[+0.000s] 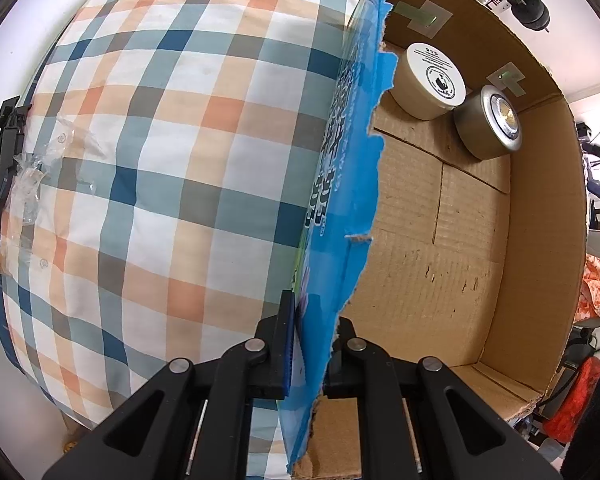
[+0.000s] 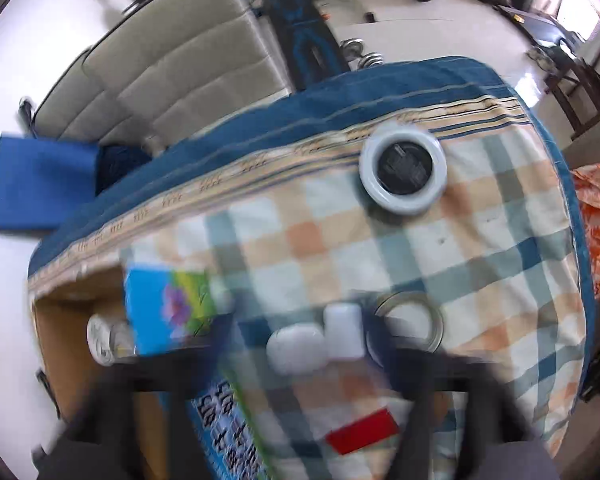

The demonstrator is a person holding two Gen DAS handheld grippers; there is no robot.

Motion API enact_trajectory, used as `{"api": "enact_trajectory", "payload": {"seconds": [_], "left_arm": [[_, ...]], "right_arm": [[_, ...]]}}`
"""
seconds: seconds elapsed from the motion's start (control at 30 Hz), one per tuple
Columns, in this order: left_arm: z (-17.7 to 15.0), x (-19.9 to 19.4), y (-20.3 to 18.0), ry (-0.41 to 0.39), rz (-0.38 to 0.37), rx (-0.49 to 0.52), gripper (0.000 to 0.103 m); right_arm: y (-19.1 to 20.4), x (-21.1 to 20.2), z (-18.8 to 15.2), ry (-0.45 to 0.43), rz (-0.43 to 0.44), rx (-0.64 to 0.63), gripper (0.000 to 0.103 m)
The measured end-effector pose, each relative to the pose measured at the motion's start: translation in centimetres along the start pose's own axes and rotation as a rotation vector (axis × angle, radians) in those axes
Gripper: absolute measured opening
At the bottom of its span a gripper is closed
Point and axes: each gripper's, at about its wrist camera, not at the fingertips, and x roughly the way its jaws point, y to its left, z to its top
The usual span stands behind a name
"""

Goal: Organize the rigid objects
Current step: 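Lift the black-and-white round case with the right tool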

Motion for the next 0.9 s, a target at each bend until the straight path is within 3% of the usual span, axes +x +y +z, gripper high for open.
{"api": "enact_trajectory", "payload": {"seconds": [0.17,0.43,0.63,0.7,0.9], "left_arm": [[0.0,0.0,0.0,0.0,-0.002,-0.005,0.007],[0.0,0.0,0.4,0.0,-0.007,-0.017,0.008],[-0.1,0.0,0.6,-0.002,-0.007,-0.024,0.008],[-0.1,0.0,0.6,-0.002,-0.007,-0.023,0.008],[0.0,0.0,0.6,-0.003,-0.008,-0.024,0.008]], "right_arm": [[-3.0,2.2,3.2,0.014,-0.091,0.076,0.083],[-8.7,6.8,6.6,0.052,-0.101,0.24,0.083],[-8.3,10.3,8.1,0.041,-0.118,0.265,0.083],[-8.5,11.2,8.1,0.049,-0.128,0.28,0.079],[-7.6,11.2,8.3,0.027,-0.195,0.204,0.074]]}}
